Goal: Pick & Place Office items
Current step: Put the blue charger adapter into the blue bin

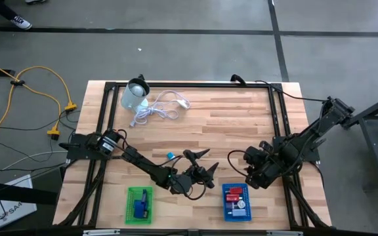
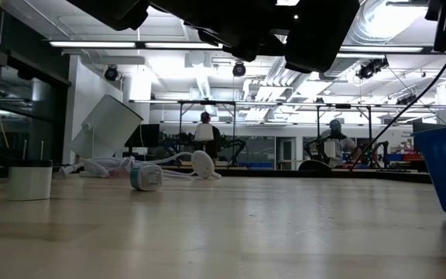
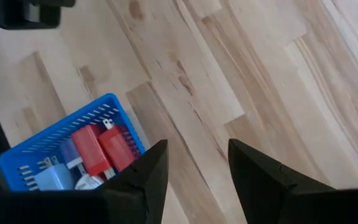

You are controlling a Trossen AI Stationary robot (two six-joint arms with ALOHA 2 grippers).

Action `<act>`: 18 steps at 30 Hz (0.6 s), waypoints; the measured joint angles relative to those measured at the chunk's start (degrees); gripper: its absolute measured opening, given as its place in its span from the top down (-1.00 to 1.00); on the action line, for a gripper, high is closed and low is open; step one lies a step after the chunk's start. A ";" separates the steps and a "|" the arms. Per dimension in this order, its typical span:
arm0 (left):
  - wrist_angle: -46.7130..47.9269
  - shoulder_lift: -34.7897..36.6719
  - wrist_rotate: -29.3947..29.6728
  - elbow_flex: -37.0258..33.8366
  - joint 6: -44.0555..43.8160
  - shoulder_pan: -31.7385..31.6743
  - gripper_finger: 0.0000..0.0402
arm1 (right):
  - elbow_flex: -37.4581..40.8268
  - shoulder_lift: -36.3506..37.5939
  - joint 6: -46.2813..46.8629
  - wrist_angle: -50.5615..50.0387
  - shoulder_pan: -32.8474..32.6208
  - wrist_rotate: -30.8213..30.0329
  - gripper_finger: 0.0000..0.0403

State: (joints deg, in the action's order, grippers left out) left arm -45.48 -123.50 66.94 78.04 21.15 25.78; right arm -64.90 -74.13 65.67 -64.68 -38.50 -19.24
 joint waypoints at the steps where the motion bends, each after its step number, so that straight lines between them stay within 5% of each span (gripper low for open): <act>1: -0.02 0.00 0.00 0.00 0.00 0.00 -0.63 | 0.02 0.00 0.00 0.41 0.00 -0.01 0.24; 18: 0.00 0.00 0.00 0.00 -0.17 0.02 -0.63 | 0.02 0.00 0.00 9.54 0.00 -0.07 0.24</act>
State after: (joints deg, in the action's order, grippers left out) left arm -45.48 -123.50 66.94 78.04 20.97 25.80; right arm -64.88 -74.13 65.67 -55.14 -38.50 -19.30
